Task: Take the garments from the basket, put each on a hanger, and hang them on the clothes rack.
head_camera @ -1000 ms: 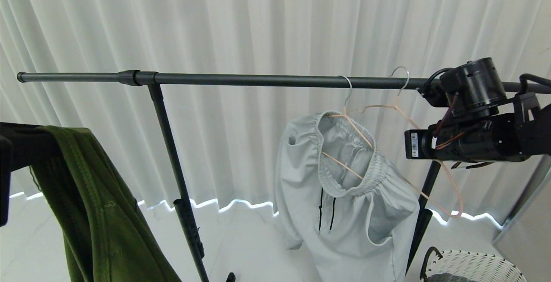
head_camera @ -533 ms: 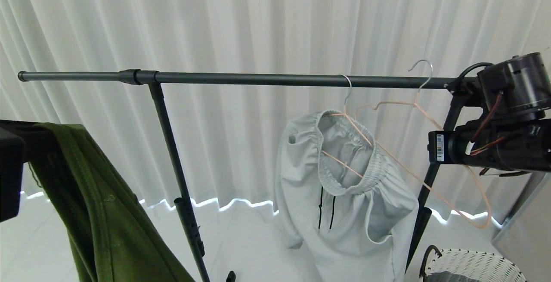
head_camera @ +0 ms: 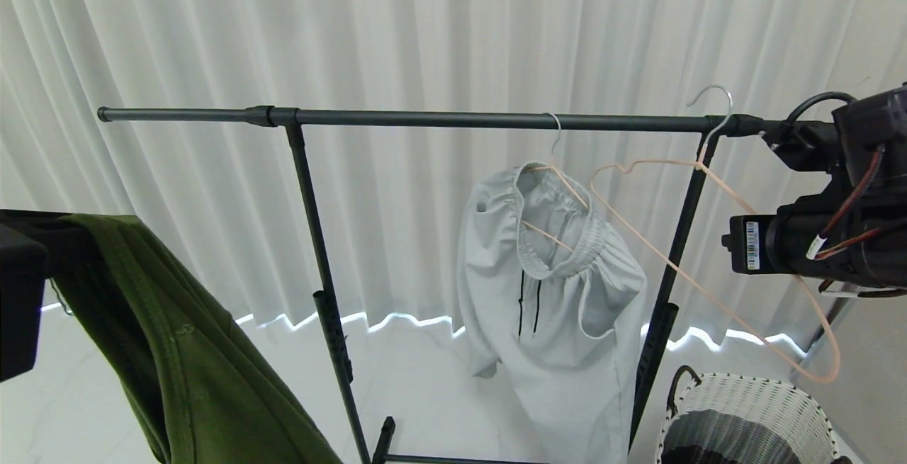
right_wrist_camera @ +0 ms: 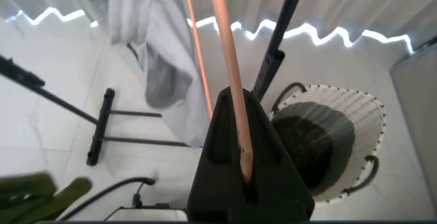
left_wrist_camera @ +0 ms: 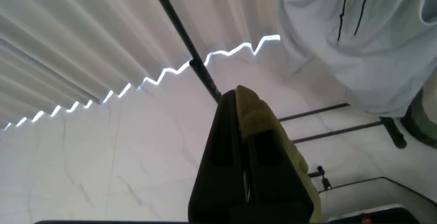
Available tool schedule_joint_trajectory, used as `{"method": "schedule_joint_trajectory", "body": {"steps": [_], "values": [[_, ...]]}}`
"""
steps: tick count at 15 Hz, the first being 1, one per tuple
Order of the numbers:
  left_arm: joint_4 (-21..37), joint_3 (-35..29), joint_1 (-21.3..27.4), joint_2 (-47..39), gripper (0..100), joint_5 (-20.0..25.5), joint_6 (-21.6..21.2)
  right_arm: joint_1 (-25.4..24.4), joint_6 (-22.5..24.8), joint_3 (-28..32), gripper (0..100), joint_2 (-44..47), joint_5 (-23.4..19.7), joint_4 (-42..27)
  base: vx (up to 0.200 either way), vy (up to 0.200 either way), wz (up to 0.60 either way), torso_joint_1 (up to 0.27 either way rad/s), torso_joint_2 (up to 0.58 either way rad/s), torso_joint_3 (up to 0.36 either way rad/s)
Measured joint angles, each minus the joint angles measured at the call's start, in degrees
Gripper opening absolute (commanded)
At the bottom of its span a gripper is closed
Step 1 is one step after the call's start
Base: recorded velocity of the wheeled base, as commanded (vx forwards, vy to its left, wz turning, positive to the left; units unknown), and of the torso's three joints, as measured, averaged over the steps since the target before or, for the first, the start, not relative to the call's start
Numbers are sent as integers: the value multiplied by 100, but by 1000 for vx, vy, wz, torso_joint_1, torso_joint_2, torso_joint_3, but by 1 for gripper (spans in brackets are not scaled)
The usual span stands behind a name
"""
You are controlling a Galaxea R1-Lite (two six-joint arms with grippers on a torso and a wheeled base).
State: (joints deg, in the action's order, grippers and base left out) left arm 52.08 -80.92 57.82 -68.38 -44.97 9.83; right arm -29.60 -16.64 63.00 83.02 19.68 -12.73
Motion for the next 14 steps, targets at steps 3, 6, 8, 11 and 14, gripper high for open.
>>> {"method": "schedule_joint_trajectory", "body": {"steps": [3,6,8,11,14], "values": [[1,116,2,18,0,0,0,-88,204,33,0,-52,2,167,-133,0,0,0,2,2],[0,291,-2,33,0,0,10,-450,307,0,0,-162,-33,683,0,0,0,0,0,0],[4,479,-79,30,0,-2,13,-1017,305,-162,0,-247,-44,850,0,0,0,0,0,0],[0,553,-545,-76,0,-95,35,-2105,304,-969,0,-468,-140,1254,0,0,0,0,0,0],[-5,479,-1223,-336,0,-143,577,-3010,301,-2171,0,-835,-496,1794,0,0,0,0,0,0]]}}
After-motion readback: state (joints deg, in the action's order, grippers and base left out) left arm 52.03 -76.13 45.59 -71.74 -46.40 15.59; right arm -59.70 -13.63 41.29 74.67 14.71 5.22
